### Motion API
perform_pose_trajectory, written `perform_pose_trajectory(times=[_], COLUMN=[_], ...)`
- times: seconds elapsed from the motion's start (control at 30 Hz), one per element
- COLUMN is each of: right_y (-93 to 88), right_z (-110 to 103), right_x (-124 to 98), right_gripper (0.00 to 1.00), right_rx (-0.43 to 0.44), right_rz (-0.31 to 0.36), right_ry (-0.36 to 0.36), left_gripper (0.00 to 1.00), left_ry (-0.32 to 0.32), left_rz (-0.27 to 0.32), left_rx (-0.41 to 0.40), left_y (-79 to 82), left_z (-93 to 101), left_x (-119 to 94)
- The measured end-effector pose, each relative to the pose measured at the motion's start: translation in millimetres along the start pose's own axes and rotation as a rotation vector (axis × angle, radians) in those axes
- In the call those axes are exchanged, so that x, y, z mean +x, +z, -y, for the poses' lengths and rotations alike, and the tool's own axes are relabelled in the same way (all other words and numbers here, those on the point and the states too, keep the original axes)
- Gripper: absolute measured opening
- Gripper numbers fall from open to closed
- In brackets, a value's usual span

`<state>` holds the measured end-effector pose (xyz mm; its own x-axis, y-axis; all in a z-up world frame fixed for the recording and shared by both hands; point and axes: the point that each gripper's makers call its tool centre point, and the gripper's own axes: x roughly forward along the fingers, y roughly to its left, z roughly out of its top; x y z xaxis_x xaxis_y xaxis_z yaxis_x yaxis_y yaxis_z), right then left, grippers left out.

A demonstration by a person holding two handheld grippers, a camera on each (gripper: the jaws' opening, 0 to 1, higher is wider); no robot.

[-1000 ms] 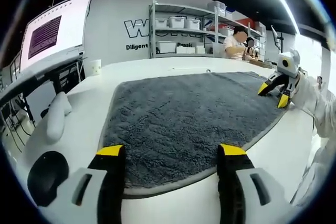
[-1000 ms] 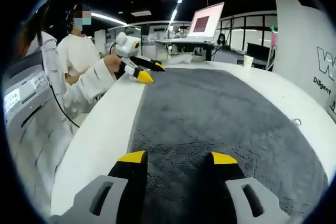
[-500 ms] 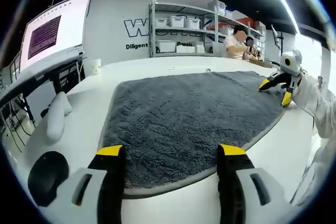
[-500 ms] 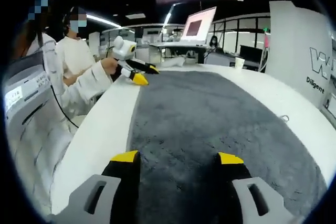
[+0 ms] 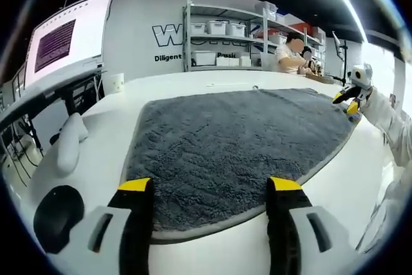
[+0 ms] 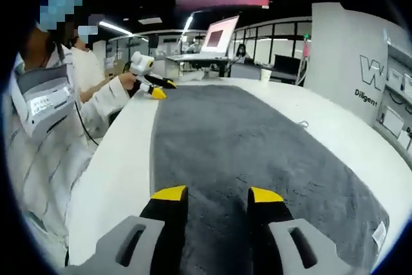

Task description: Open the folded towel by lifting each exposed corner and separating the folded layers until the towel lies flat within the target outline without major curled edges

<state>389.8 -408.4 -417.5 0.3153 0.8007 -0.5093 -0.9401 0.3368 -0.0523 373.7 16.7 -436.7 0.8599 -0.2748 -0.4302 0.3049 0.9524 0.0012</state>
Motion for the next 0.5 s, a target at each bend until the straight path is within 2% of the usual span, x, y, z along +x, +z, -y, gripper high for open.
perform_pose_trajectory(times=[0.1, 0.2, 0.23, 0.5], right_y=[-15.5, -32.4, -27.4, -28.4], right_z=[-2, -8, -9, -13], right_x=[-2, 1, 2, -1], right_gripper=[0.38, 0.37, 0.37, 0.43], right_rx=[-0.009, 0.01, 0.051, 0.001], right_rz=[-0.064, -0.125, -0.083, -0.076], right_ry=[0.009, 0.043, 0.044, 0.083], left_gripper=[0.7, 0.7, 0.7, 0.7], left_ry=[0.001, 0.0, 0.001, -0.002], left_rz=[0.003, 0.004, 0.004, 0.007], left_rx=[-0.001, -0.001, -0.001, -0.001], left_y=[0.1, 0.1, 0.1, -0.4], left_z=[-0.1, 0.1, 0.1, 1.0], left_x=[0, 0, 0, 0])
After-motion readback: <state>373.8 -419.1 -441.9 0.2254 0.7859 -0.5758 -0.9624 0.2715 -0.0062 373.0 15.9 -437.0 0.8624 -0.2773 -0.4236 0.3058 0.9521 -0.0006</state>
